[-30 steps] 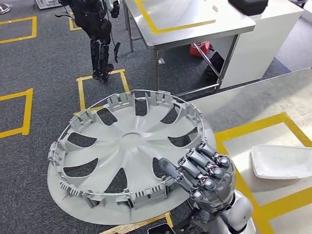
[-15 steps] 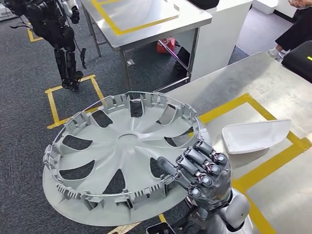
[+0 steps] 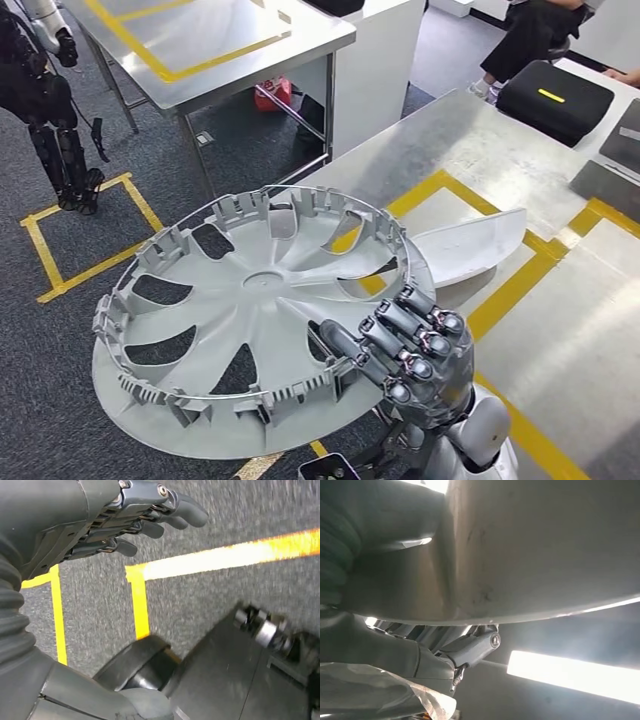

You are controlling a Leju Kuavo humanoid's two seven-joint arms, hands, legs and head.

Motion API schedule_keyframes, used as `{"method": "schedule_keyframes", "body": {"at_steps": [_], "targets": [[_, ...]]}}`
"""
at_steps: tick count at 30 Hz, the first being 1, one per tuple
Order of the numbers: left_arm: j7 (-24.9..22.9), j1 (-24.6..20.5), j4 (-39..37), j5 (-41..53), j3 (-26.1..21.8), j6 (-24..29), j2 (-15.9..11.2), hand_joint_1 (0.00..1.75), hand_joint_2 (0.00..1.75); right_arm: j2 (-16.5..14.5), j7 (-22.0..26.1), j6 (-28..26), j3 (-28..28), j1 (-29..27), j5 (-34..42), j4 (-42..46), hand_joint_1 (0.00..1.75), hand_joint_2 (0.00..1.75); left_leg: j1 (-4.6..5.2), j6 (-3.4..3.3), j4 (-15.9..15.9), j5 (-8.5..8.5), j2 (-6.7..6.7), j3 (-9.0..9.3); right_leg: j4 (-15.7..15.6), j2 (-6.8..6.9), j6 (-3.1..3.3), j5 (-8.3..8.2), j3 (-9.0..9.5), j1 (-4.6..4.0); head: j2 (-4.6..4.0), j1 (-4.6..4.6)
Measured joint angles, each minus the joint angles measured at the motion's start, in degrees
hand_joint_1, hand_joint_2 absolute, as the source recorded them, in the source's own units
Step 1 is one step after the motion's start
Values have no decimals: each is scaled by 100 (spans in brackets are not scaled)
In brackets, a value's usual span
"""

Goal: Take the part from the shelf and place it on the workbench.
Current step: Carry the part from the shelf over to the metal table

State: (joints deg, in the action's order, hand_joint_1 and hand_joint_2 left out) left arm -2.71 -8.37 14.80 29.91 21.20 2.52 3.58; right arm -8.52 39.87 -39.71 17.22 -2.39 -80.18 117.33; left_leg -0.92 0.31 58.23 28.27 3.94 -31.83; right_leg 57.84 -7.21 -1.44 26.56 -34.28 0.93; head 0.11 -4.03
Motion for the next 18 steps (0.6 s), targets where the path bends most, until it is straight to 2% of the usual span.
{"method": "schedule_keyframes", "body": {"at_steps": [1, 3, 4, 5, 6, 7, 8, 9, 10, 11, 12, 13, 14, 16, 17, 18], "targets": [[0, -5, 0, 1, -1, -2, 4, 0, 175, 0, 0, 0, -1, -5, 1, 1, 175, 175, 4, -43, -21, -20, -67, 1, 13, 42, -30, 11, -34, 7, -1, -1], [3, -14, 0, 1, -1, -3, 13, 0, 175, 0, 0, 0, 0, 6, 5, -1, 175, 175, 8, -133, -66, -59, -219, -3, 309, 333, -69, 203, -211, -7, -1, -25], [4, -12, 0, 0, -2, -4, 14, 0, 175, 0, 0, 0, 2, 13, 7, -3, 175, 175, 20, -160, -72, -66, -302, -9, 633, 517, -78, 383, -363, -16, -1, -37], [6, -4, 0, -1, -2, -6, 12, 0, 175, 0, 0, 0, 3, 20, 8, -8, 175, 175, 34, -179, -71, -67, -385, -20, 1028, 624, -91, 574, -545, -21, -1, -49], [7, 5, 0, 0, -2, -12, 10, 0, 175, 0, 0, 0, 3, 19, 9, -14, 175, 175, 47, -187, -70, -66, -472, -28, 1389, 663, -100, 716, -705, -20, -1, -49], [7, 10, 0, 0, -2, -20, 8, 0, 175, 0, 0, 0, 3, 17, 10, -21, 175, 175, 57, -190, -70, -65, -555, -33, 1604, 678, -105, 771, -793, -20, -1, -48], [7, 9, 0, 0, -2, -27, 10, 0, 175, 0, 0, 0, 3, 15, 11, -28, 175, 175, 66, -192, -69, -65, -632, -36, 1597, 691, -104, 718, -766, -21, -1, -49], [8, 3, 0, 0, -2, -33, 15, 0, 175, 0, 0, 0, 3, 13, 10, -34, 175, 175, 71, -191, -68, -64, -703, -35, 1352, 724, -93, 572, -616, -24, -1, -49], [10, -4, 0, -1, -2, -34, 21, 0, 175, 0, 0, 0, 2, 12, 9, -37, 175, 175, 78, -187, -68, -61, -765, -31, 944, 808, -76, 388, -379, -32, -1, -49], [13, -9, 0, 0, -2, -33, 27, 0, 175, 0, 0, 0, 2, 15, 8, -37, 175, 175, 94, -177, -64, -55, -821, -28, 514, 958, -55, 260, -136, -60, -1, -50], [16, -13, 0, 0, -2, -33, 30, 0, 175, 0, 0, 0, 2, 19, 8, -37, 175, 175, 110, -160, -59, -51, -870, -28, 189, 1073, -24, 178, 47, -84, 0, -46], [19, -15, 0, 0, -2, -33, 34, 0, 175, 0, 0, 0, 1, 22, 9, -38, 175, 175, 125, -141, -53, -48, -918, -29, 12, 1152, 4, 154, 144, -109, 0, -45], [20, -15, 0, 1, -2, -33, 38, 0, 175, 0, 0, 0, 0, 20, 10, -38, 175, 175, 136, -118, -48, -50, -970, -31, -37, 1161, 29, 166, 161, -131, 0, -43], [22, -25, 0, 1, -2, -33, 50, 0, 175, 0, 0, 0, -3, 10, 8, -38, 175, 175, 127, -66, -29, -32, -1037, -30, -48, 1024, 91, 122, 139, -119, 0, -46], [23, -31, 0, 3, -2, -33, 55, 0, 175, 0, 0, 0, -5, 9, 4, -37, 175, 175, 115, -34, 33, 27, -963, -51, -61, 961, 122, 101, 134, -104, 0, -43], [25, -34, 0, 5, -2, -33, 57, 0, 175, 0, 0, 0, -7, 13, -2, -38, 175, 175, 101, -4, 200, 149, -834, -112, -76, 900, 155, 81, 134, -86, 0, -35]]}}
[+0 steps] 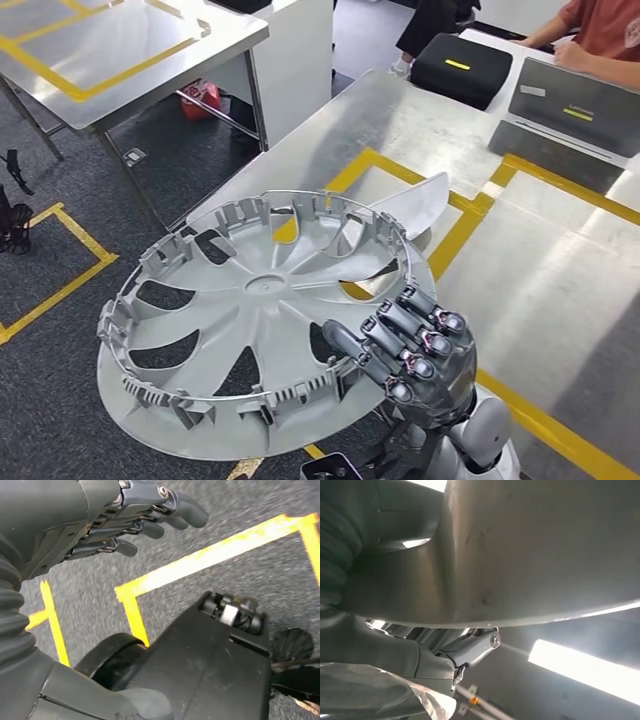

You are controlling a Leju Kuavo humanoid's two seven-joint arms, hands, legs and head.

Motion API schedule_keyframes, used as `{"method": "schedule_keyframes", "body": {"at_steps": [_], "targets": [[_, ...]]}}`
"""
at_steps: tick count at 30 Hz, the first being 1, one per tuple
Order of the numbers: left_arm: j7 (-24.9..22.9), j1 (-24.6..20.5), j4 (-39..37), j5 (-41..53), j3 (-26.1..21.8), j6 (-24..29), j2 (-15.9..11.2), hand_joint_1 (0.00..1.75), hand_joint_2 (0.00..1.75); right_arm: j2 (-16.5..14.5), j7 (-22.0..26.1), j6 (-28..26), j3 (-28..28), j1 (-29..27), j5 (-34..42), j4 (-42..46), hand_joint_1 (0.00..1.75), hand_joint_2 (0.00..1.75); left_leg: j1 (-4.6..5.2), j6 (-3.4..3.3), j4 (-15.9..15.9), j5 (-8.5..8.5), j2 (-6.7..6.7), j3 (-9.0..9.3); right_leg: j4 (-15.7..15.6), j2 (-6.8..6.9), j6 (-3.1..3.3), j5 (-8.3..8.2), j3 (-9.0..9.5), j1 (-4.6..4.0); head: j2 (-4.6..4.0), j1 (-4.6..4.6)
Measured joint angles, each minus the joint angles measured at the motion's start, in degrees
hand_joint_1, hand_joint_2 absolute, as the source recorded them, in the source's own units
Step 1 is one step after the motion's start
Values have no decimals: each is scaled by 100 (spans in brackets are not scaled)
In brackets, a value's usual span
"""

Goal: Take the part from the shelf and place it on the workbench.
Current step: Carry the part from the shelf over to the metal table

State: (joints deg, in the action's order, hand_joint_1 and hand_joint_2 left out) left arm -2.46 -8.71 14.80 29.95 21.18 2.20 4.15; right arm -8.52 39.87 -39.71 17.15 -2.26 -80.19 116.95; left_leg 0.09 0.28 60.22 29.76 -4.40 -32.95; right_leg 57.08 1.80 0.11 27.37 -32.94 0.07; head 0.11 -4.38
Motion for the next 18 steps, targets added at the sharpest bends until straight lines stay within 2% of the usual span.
{"method": "schedule_keyframes", "body": {"at_steps": [2, 3, 4, 5, 6, 7, 9, 10, 11, 13, 14, 15, 17, 18], "targets": [[2, 16, 0, 4, 0, -3, 0, 0, 175, 0, 0, 0, -5, 7, -11, -1, 175, 175, -28, 43, 682, 377, 295, -283, -6, -131, 41, -21, -5, 16, -1, 19], [2, 31, 0, 5, 0, -5, 0, 0, 175, 0, 0, 0, -7, 6, -16, -2, 175, 175, -35, 54, 1075, 543, 360, -452, -4, -206, 52, -25, -9, 16, -1, 26], [2, 43, 0, 7, 0, -7, 0, 0, 175, 0, 0, 0, -11, 3, -19, -2, 175, 175, -40, 61, 1347, 617, 384, -573, -2, -288, 55, -29, -11, 14, -1, 26], [2, 49, 0, 9, 0, -8, 0, 0, 175, 0, 0, 0, -15, -1, -20, -2, 175, 175, -43, 63, 1417, 577, 392, -606, 3, -370, 54, -33, -12, 14, -1, 27], [2, 48, 0, 10, 0, -7, -1, 0, 175, 0, 0, 0, -19, -3, -21, -2, 175, 175, -49, 59, 1257, 429, 406, -534, 12, -452, 49, -37, -11, 15, -1, 26], [2, 44, 0, 10, 0, -7, -4, 0, 175, 0, 0, 0, -21, -4, -22, -2, 175, 175, -61, 55, 902, 208, 460, -371, 25, -533, 40, -38, -11, 19, -1, 26], [2, 36, 0, 10, 0, -5, -11, 0, 175, 0, 0, 0, -23, 0, -22, -2, 175, 175, -98, 44, 157, -85, 726, -30, 68, -683, -2, -36, -40, 21, -1, 25], [1, 34, 0, 10, 0, -5, -11, 0, 175, 0, 0, 0, -23, 4, -22, -2, 175, 175, -106, 36, -67, -137, 836, 66, 85, -748, -38, -42, -70, 26, 0, 23], [0, 35, 0, 12, 0, -6, -10, 0, 175, 0, 0, 0, -24, 3, -22, -2, 175, 175, -104, 21, -146, -122, 893, 95, 93, -808, -79, -54, -102, 34, 1, 25], [-5, 29, 0, 19, 0, -7, -2, 0, 175, 1, 0, 0, -27, -7, -20, -2, 175, 175, -89, -43, -182, -146, 791, 91, 79, -900, -159, -86, -168, 62, 1, 26], [-8, 19, 0, 24, 0, -8, 3, 0, 175, 1, 0, 0, -30, -14, -18, -1, 175, 175, -90, -86, -206, -167, 723, 93, 107, -830, -187, -61, -210, 60, 1, 23], [-10, 5, 0, 31, 0, -8, 11, 0, 175, 2, 0, 0, -31, -14, -17, -1, 175, 175, -94, -125, -231, -188, 651, 92, 226, -692, -214, 22, -288, 54, 0, 5], [-24, -6, 0, 51, 0, -9, 22, 0, 175, 2, -1, 0, -33, -11, -14, 1, 175, 175, -87, -167, -253, -209, 498, 85, 818, -343, -251, 348, -576, 40, -1, -27], [-42, 1, 0, 63, 0, -10, 22, 0, 175, 2, -1, 0, -37, -13, -14, 1, 175, 175, -78, -174, -252, -208, 414, 79, 1224, -258, -267, 525, -763, 45, 0, -38]]}}
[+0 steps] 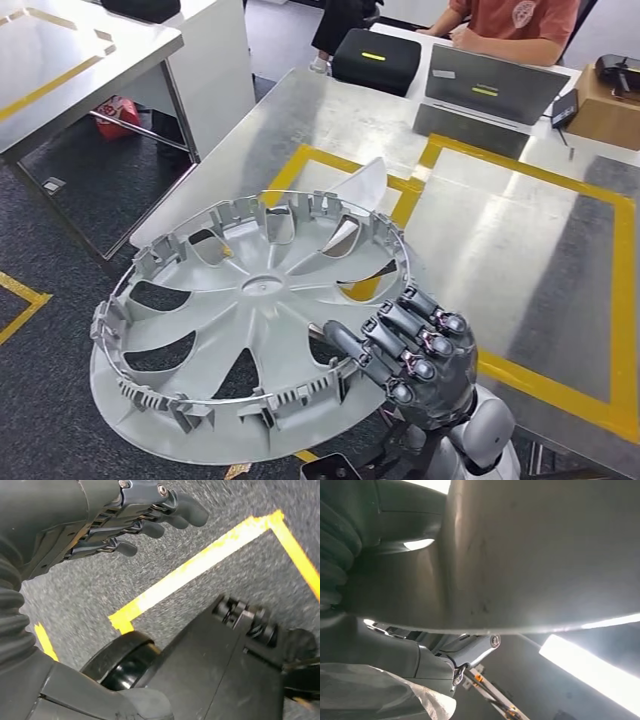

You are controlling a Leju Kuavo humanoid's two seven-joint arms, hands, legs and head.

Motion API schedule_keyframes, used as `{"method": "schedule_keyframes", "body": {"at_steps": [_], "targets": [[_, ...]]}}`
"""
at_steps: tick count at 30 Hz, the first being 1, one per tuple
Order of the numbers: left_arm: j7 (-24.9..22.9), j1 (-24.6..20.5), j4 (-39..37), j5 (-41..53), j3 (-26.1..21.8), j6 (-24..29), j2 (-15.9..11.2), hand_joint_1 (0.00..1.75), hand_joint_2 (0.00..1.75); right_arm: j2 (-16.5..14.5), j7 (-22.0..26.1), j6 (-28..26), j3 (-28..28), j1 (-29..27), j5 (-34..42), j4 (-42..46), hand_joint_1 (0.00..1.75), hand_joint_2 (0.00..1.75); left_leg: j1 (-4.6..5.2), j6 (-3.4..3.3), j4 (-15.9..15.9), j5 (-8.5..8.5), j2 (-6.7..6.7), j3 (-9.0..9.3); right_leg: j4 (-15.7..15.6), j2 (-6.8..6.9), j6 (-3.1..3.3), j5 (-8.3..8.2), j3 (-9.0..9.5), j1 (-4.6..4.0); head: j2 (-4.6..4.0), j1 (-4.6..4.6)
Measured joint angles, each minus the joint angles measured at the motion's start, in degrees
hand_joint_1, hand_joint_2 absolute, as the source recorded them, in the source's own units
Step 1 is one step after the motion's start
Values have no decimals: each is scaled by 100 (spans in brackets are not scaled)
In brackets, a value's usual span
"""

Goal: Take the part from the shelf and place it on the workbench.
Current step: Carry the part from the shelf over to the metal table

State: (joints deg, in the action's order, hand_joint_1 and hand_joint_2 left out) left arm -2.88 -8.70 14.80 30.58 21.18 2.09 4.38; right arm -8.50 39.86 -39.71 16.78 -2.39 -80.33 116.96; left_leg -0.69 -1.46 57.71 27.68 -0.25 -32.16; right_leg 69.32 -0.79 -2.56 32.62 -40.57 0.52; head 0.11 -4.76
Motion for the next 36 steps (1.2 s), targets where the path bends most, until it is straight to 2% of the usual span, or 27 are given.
{"method": "schedule_keyframes", "body": {"at_steps": [1, 2, 3, 5, 7, 8, 10, 11, 13, 14, 15, 16, 17, 18, 19, 21, 23, 25, 26, 28, 29, 30, 31, 32, 33, 34, 36], "targets": [[-24, 9, 0, 13, 0, -5, -2, 0, 175, 1, -1, 0, -4, -8, 0, 0, 175, 175, 8, -3, 1, 2, -85, -4, 324, 33, -10, 107, -151, 4, 1, 1], [-48, 14, 0, 28, 0, -14, -4, 0, 175, 1, -1, 0, -11, -18, -1, 0, 175, 175, 14, -6, 2, 5, -168, -6, 474, 47, -16, 116, -215, 6, 1, 2], [-74, 10, 0, 43, 1, -23, -3, 0, 175, 2, -1, 0, -22, -30, -2, 0, 175, 175, 17, -6, 3, 9, -243, -6, 388, 67, -14, 19, -159, 6, 1, 2], [-134, -17, 0, 73, 3, -48, 11, 0, 175, 2, 0, 0, -50, -53, -5, 2, 175, 175, 22, 6, 4, 21, -363, 7, -362, 216, 6, -329, 257, -4, 1, 1], [-208, -42, 0, 101, 5, -69, 22, 0, 175, 2, 1, 0, -75, -69, -6, 14, 175, 175, 51, 48, 17, 42, -459, 17, -1028, 411, 65, -505, 637, -46, 1, 2], [-235, -49, 0, 113, 6, -78, 23, 0, 175, 2, 1, 0, -85, -81, -6, 26, 175, 175, 64, 76, 21, 50, -508, 23, -1156, 452, 98, -510, 707, -67, 1, 4], [-265, -60, 1, 126, 7, -91, 30, 0, 175, 2, 0, 0, -104, -114, -5, 52, 175, 175, 68, 135, 20, 62, -606, 41, -1177, 342, 170, -520, 704, -80, 1, 7], [-266, -71, 1, 128, 8, -93, 35, 0, 175, 2, 1, -1, -113, -130, -6, 65, 175, 175, 58, 170, 42, 93, -570, 44, -1186, 282, 202, -534, 701, -70, 1, 10], [-267, -87, 2, 130, 9, -93, 41, 0, 175, 2, 1, -1, -129, -145, -9, 83, 175, 175, 34, 230, 369, 328, -312, -77, -1207, 169, 268, -566, 707, -38, 0, 20], [-267, -86, 2, 130, 9, -93, 40, 0, 175, 2, 1, -1, -138, -148, -11, 87, 175, 175, 25, 249, 719, 523, -156, -227, -1209, 109, 290, -573, 705, -30, 0, 27], [-267, -76, 2, 130, 9, -93, 40, 0, 175, 2, 1, 0, -147, -151, -13, 87, 175, 175, 22, 257, 1142, 723, -65, -416, -1208, 40, 305, -576, 703, -30, 0, 30], [-268, -64, 2, 130, 9, -93, 40, 0, 175, 2, 0, 0, -156, -157, -13, 87, 175, 175, 21, 259, 1510, 859, -32, -590, -1206, -37, 314, -578, 701, -34, 1, 31], [-268, -55, 2, 130, 9, -93, 40, 0, 175, 2, 1, 0, -164, -164, -14, 87, 175, 175, 22, 255, 1706, 880, -23, -691, -1202, -118, 316, -580, 700, -38, 1, 31], [-269, -50, 2, 131, 9, -93, 39, 0, 175, 2, 1, 0, -173, -171, -15, 88, 175, 175, 22, 243, 1672, 779, -14, -689, -1196, -202, 317, -581, 701, -40, 1, 31], [-269, -51, 2, 131, 9, -93, 35, 0, 175, 2, 1, 0, -180, -176, -16, 89, 175, 175, 22, 224, 1402, 577, 16, -579, -1186, -286, 316, -581, 703, -41, 1, 31], [-269, -60, 2, 131, 9, -93, 25, 0, 175, 2, 1, 0, -191, -177, -17, 90, 175, 175, 8, 171, 591, 162, 242, -234, -1159, -435, 299, -578, 693, -43, 1, 31], [-269, -65, 2, 131, 9, -93, 21, 0, 175, 2, 1, 0, -199, -176, -18, 90, 175, 175, 0, 135, 127, 31, 436, -38, -1138, -561, 245, -587, 652, -34, 0, 27], [-272, -70, 2, 131, 9, -93, 26, 0, 175, 2, 1, 0, -208, -184, -19, 92, 175, 175, 12, 106, 63, 42, 385, -15, -1151, -676, 165, -614, 603, -10, 1, 25], [-290, -79, 2, 135, 9, -92, 31, 0, 175, 2, 1, -1, -213, -192, -20, 95, 175, 175, 9, 75, 36, 24, 319, -10, -1143, -646, 130, -607, 571, -5, 1, 25], [-408, -103, 2, 141, 9, -90, 40, 0, 175, 2, 1, -2, -219, -200, -24, 105, 175, 175, -8, 9, -21, -12, 182, 2, -902, -366, 70, -444, 416, -20, 1, 1], [-520, -107, 2, 143, 9, -91, 45, 0, 175, 2, 0, -2, -220, -206, -25, 109, 175, 175, -9, -12, -33, -19, 105, 4, -601, -172, 48, -276, 266, -23, 1, -10], [-661, -101, 1, 138, 9, -98, 47, 0, 175, 3, 0, -2, -222, -209, -25, 111, 175, 175, -6, -23, -33, -17, 28, 1, -208, -44, 23, -88, 74, -21, 2, -23], [-817, -91, -2, 128, 8, -115, 44, 0, 175, 3, -1, -2, -226, -221, -23, 110, 175, 175, -4, -26, -32, -13, -57, 0, 172, 13, 1, 59, -110, -11, 2, -23], [-976, -81, -4, 102, 6, -144, 40, 0, 175, 4, -1, -2, -229, -237, -21, 110, 175, 175, -3, -26, -31, -6, -143, 1, 421, 38, -17, 118, -233, 2, 2, -22], [-1116, -75, -7, 62, 1, -183, 37, 0, 175, 5, -1, -2, -233, -251, -19, 109, 175, 175, -3, -22, -30, 1, -221, 3, 455, 56, -31, 67, -248, 14, 2, -23], [-1229, -72, -8, 14, -9, -225, 37, 0, 175, 6, 0, -2, -236, -263, -15, 109, 175, 175, -3, -13, -30, 10, -290, 10, 241, 88, -37, -83, -135, 23, 2, -22], [-1382, -64, -9, -81, -46, -301, 39, 0, 175, 8, 1, -2, -237, -268, 0, 110, 175, 175, 9, 30, -27, 41, -408, 36, -578, 294, -32, -425, 320, 7, 1, -25]]}}
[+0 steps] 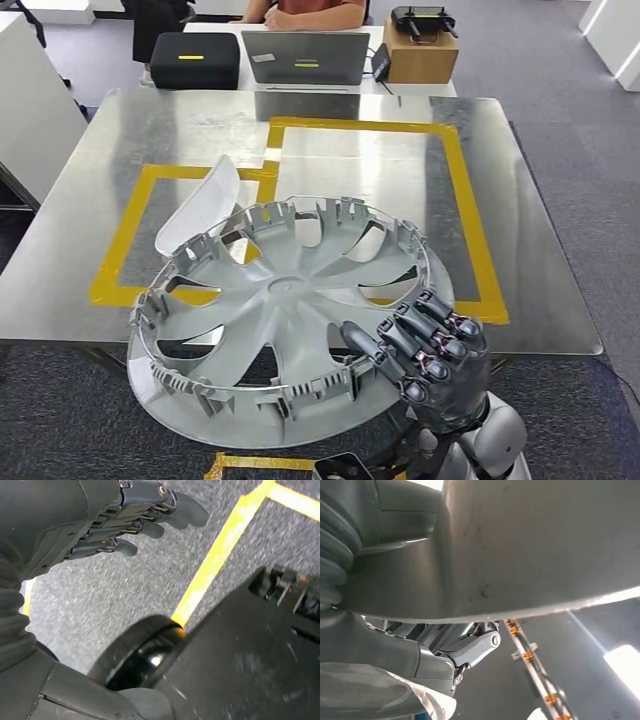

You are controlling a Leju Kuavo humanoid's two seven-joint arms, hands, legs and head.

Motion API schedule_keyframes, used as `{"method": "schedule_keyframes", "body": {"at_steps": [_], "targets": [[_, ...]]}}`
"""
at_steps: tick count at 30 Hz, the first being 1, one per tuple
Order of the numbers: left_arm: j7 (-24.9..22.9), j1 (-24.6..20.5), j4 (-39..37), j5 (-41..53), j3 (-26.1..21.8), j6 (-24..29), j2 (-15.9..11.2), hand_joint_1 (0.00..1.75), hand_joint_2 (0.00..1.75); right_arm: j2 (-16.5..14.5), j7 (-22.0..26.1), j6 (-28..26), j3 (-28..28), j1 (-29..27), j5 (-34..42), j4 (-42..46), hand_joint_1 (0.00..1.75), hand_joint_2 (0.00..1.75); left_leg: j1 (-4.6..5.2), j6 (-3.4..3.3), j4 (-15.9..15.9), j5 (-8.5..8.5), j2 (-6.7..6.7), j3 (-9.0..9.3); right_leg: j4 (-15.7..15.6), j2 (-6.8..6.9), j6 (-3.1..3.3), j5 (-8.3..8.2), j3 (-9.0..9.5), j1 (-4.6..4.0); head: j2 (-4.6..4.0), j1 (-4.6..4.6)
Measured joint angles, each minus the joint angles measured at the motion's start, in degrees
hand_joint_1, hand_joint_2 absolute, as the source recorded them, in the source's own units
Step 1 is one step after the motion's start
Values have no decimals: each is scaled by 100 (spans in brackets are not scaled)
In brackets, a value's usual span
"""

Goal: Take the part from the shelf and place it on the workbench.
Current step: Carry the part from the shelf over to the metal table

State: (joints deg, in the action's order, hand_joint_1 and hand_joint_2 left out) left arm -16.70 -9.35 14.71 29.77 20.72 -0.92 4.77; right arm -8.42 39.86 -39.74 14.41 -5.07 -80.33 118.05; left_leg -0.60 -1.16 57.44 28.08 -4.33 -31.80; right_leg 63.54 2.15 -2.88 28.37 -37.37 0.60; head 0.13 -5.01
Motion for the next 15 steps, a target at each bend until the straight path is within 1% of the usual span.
{"method": "schedule_keyframes", "body": {"at_steps": [1, 2, 3, 4, 5, 6, 7, 8, 9, 10, 11, 12, 13, 14, 15], "targets": [[-51, 7, -1, -31, -24, -25, -1, 0, 175, 1, 0, 0, -1, 2, 13, 1, 175, 175, 15, 30, 7, 17, -51, 13, -336, 91, 29, -99, 190, -15, 0, 6], [-88, 15, -2, -52, -45, -45, -3, 0, 175, 1, 0, 0, -3, 3, 26, 1, 175, 175, 31, 59, 13, 30, -97, 25, -534, 152, 63, -137, 304, -32, -1, 10], [-110, 23, -4, -67, -65, -55, -7, 0, 175, 1, 0, 0, -6, 2, 37, 0, 175, 175, 44, 86, 17, 38, -143, 36, -587, 150, 103, -121, 335, -52, -1, 13], [-122, 26, -5, -75, -80, -65, -9, 0, 175, 1, 1, 0, -10, -2, 45, 0, 175, 175, 42, 111, 19, 43, -191, 49, -587, 80, 147, -133, 323, -49, -1, 16], [-127, 24, -7, -77, -90, -80, -9, 0, 175, 1, 0, 0, -14, -6, 51, -1, 175, 175, 30, 143, 23, 61, -209, 61, -588, 25, 182, -139, 321, -42, -1, 14], [-128, 19, -7, -69, -97, -97, -9, 0, 175, 1, 0, 0, -17, -3, 60, 0, 175, 175, 16, 176, 78, 120, -134, 51, -593, -32, 219, -146, 321, -32, 0, 16], [-128, 15, -8, -58, -101, -118, -9, 0, 175, 1, 0, 1, -20, 4, 71, -3, 175, 175, 4, 204, 232, 237, -7, -5, -601, -89, 256, -157, 324, -18, 1, 25], [-128, 14, -10, -48, -102, -142, -11, 0, 175, 1, 0, 1, -21, 13, 86, -5, 175, 175, -6, 224, 518, 411, 152, -125, -606, -146, 286, -165, 329, -6, 1, 38], [-127, 15, -14, -41, -104, -163, -14, 0, 175, 1, 1, 1, -22, 22, 102, -9, 175, 175, -7, 230, 912, 610, 294, -297, -606, -208, 306, -168, 327, -8, 1, 49], [-123, 9, -17, -42, -108, -183, -16, 0, 175, 1, 1, 2, -22, 29, 114, -16, 175, 175, -4, 229, 1322, 780, 357, -486, -605, -276, 319, -170, 327, -14, 1, 57], [-119, -1, -20, -42, -111, -202, -18, 0, 175, 3, 1, 2, -22, 33, 125, -22, 175, 175, 0, 223, 1625, 863, 380, -631, -604, -347, 325, -171, 329, -23, 1, 59], [-115, -11, -22, -42, -114, -215, -20, 0, 175, 6, 1, 2, -22, 36, 138, -29, 175, 175, 4, 207, 1724, 825, 387, -686, -603, -414, 329, -172, 333, -33, 0, 61], [-113, -21, -23, -41, -115, -224, -22, 0, 175, 11, 1, 2, -22, 37, 154, -34, 175, 175, 7, 181, 1587, 675, 392, -635, -602, -478, 331, -173, 340, -42, 0, 62], [-113, -24, -24, -38, -116, -227, -26, 0, 175, 17, 1, 2, -22, 39, 171, -37, 175, 175, 11, 147, 1254, 449, 404, -496, -599, -534, 332, -173, 350, -50, -1, 63], [-114, -24, -25, -34, -116, -225, -29, 0, 175, 21, 1, 2, -22, 44, 185, -38, 175, 175, 18, 104, 845, 235, 438, -325, -597, -580, 331, -173, 356, -55, -1, 65]]}}
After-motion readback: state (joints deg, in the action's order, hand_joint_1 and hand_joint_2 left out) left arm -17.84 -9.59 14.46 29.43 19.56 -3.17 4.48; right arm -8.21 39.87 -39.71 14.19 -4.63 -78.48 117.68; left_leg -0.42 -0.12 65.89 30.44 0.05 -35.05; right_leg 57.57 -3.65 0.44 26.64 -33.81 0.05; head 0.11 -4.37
